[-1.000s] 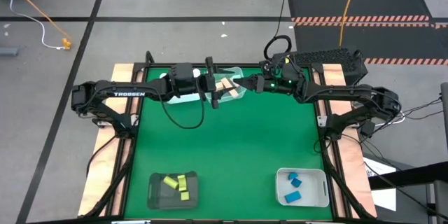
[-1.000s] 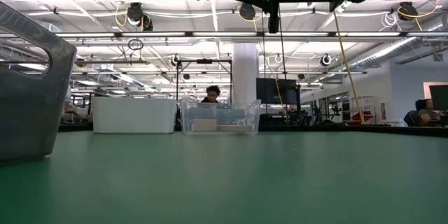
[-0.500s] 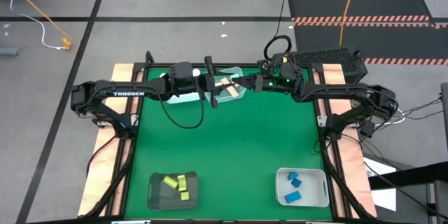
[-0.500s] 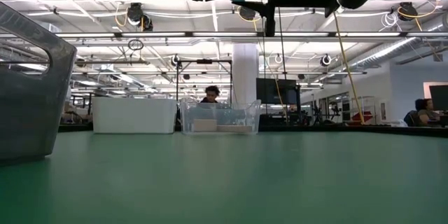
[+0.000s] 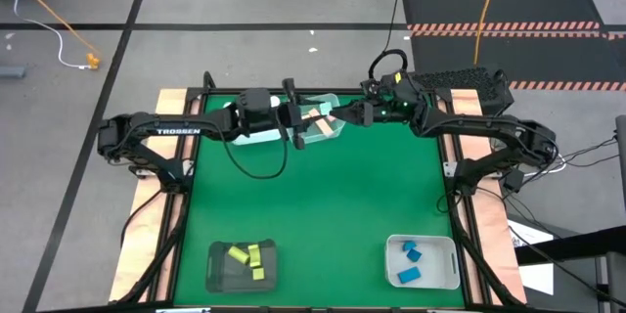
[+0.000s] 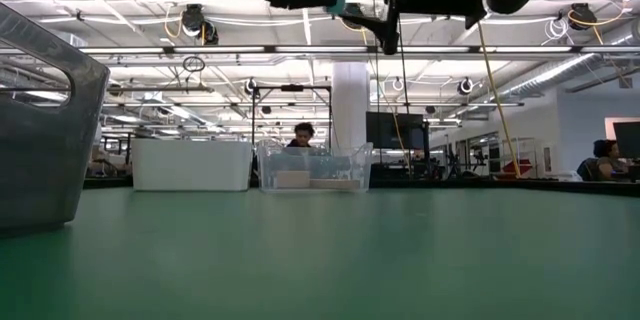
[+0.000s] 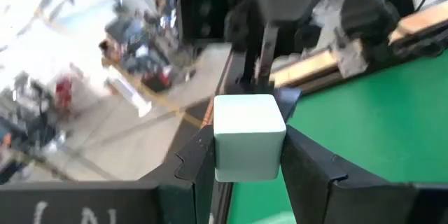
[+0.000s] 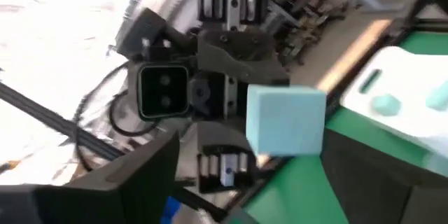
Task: Sort & place blocks by color
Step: Put the white block into the white bin
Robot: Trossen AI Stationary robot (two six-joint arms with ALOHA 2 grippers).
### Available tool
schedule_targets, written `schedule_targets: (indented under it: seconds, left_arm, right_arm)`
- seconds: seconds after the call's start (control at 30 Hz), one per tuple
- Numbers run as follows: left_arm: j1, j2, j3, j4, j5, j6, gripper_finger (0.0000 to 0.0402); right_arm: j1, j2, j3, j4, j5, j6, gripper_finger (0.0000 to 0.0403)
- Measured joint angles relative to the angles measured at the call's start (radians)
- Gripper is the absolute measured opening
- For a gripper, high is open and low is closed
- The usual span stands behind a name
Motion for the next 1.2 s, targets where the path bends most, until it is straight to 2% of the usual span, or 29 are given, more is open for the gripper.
schedule_targets:
  seconds: [0.17, 0.37, 0.6, 0.83, 1.03, 1.2]
  left_arm:
    - [0.042, -0.055, 0.0, -0.113, -0.069, -0.061, 0.0132]
    - [0.122, -0.185, -0.003, -0.383, -0.077, -0.171, 0.0132]
    - [0.218, -0.302, -0.001, -0.67, -0.078, -0.333, 0.0133]
    - [0.285, -0.324, -0.006, -0.876, -0.075, -0.433, 0.0133]
    - [0.336, -0.324, -0.155, -0.812, -0.064, -0.534, 0.0134]
    - [0.365, -0.324, -0.336, -0.614, -0.065, -0.648, 0.0134]
  right_arm:
    - [-0.066, -0.032, 0.001, -0.109, -0.054, -0.045, 0.0342]
    - [-0.151, -0.074, 0.0, -0.219, -0.173, -0.053, 0.0334]
    - [-0.219, -0.143, 0.0, -0.369, -0.18, -0.172, 0.0327]
    - [-0.268, -0.221, 0.0, -0.58, -0.177, -0.32, 0.0326]
    - [-0.278, -0.269, 0.0, -0.722, -0.116, -0.419, 0.0326]
    - [-0.278, -0.281, 0.0, -0.771, -0.09, -0.466, 0.0326]
